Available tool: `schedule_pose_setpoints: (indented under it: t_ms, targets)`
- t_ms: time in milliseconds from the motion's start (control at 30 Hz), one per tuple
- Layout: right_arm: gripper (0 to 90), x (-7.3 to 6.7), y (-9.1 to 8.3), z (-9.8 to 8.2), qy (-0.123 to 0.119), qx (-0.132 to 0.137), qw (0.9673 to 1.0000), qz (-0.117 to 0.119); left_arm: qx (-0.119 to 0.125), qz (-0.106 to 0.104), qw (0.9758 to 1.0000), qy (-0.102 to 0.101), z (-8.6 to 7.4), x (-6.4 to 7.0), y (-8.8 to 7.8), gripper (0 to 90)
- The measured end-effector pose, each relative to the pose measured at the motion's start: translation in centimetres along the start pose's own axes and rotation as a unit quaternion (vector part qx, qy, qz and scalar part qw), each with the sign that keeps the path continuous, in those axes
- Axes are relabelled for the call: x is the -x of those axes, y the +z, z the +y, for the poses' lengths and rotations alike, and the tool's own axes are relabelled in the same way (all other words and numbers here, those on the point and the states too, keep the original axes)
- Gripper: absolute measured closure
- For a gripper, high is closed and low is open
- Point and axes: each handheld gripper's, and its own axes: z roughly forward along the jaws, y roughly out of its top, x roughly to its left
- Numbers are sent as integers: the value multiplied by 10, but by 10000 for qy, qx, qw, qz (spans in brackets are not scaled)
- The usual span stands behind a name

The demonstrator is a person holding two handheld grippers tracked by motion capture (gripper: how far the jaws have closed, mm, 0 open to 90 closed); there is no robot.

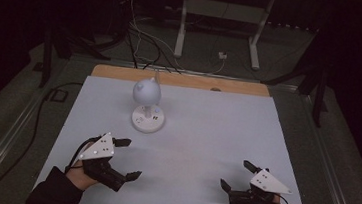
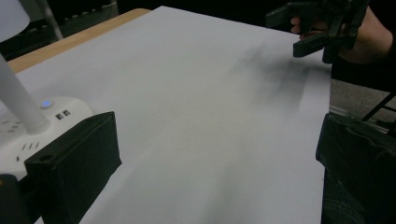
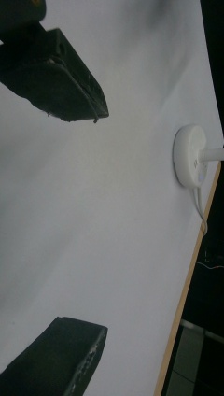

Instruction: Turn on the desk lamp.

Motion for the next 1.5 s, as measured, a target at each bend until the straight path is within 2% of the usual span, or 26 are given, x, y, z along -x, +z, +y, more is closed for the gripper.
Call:
schedule_pose_setpoints:
  t_ms: [167,633,767,833,867,1333,1367,1500]
  targets:
    - [0,0,0,0,7,13,10000,4,30,-15,10000,28,10,-3,7,3]
    - [0,0,-1,0,14,38,10000,33,73,109,9998,-161,24,-11,29,3]
    - [0,0,-2,0,30,41,10000,46,130,338,9990,-255,25,-17,36,4]
    - [0,0,-2,0,18,48,10000,45,124,377,9989,-267,26,-19,38,4]
    - [0,0,-2,0,28,54,10000,46,144,488,9983,-272,26,-22,40,4]
    - [0,1,-3,0,48,74,9999,84,90,728,9960,-500,24,-39,63,3]
    - [0,1,-3,0,37,76,9999,95,138,815,9952,-518,24,-41,66,4]
    - [0,0,-3,1,50,100,9999,108,163,926,9939,-575,23,-46,70,4]
